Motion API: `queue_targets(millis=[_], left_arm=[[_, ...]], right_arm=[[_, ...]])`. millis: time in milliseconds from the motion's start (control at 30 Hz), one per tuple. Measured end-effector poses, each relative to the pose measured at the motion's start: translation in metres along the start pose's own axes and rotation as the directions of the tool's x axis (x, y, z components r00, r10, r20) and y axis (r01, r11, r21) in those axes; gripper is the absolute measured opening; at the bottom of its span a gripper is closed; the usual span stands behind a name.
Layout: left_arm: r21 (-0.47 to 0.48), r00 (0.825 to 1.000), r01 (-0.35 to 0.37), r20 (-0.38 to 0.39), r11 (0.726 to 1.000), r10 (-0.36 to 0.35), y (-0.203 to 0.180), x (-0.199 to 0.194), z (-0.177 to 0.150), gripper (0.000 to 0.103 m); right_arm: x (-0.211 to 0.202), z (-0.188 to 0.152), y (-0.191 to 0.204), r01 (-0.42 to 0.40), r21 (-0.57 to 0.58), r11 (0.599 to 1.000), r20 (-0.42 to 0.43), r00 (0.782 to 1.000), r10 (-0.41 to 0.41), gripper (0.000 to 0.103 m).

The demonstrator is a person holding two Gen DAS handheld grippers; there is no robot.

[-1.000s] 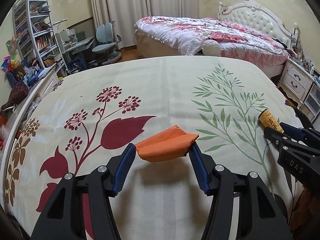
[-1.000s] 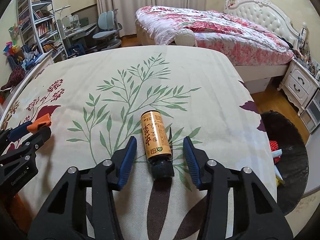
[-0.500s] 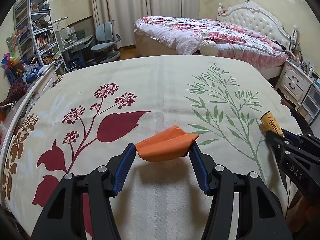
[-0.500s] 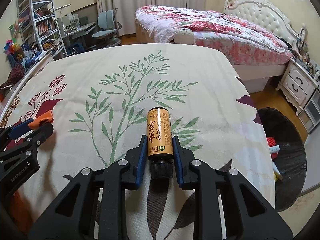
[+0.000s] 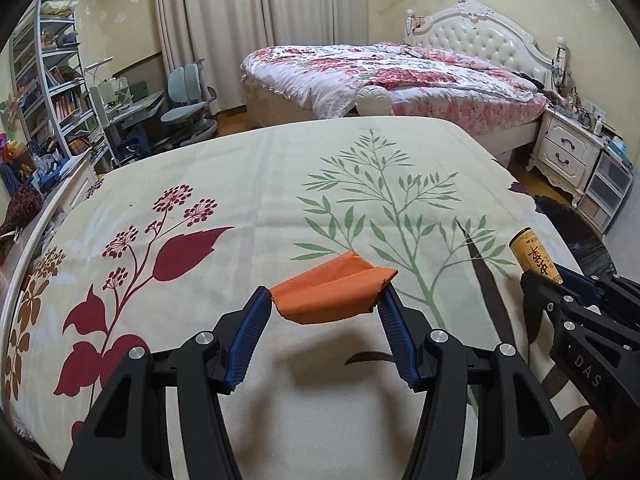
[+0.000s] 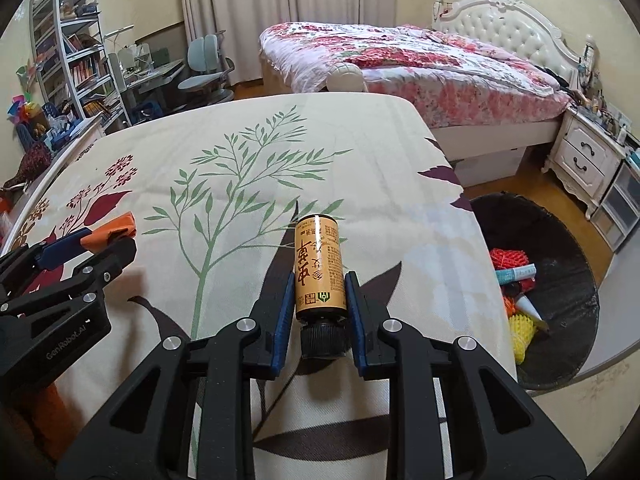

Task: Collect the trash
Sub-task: 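Carry the amber bottle and orange cloth over the bin and open both tools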

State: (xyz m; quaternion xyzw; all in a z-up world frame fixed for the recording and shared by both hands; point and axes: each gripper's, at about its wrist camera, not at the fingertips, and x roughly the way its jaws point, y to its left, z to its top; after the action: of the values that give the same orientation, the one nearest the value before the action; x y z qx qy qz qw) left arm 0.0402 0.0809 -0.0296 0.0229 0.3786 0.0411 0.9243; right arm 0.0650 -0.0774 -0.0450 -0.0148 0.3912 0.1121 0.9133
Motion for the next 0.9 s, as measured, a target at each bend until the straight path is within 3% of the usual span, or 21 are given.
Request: queue_targets(millis=[500, 900], left_arm=[[0.087, 0.997, 0.071, 0.025, 0.994, -0.073, -0.063, -0.015, -0.004, 0.057], [0.15, 0.988, 0.145, 0.038, 0.978, -0.152, -0.114, -0.021, 0.001, 0.057]], right_arm=[[-0.033, -0.02, -0.049, 0.043, 0.074, 0.996, 0.042, 0.998, -0.046, 0.024], [-0.047, -0.029, -0.096, 0.12, 0.157, 0.98, 0.057, 0.99, -0.13, 0.024]])
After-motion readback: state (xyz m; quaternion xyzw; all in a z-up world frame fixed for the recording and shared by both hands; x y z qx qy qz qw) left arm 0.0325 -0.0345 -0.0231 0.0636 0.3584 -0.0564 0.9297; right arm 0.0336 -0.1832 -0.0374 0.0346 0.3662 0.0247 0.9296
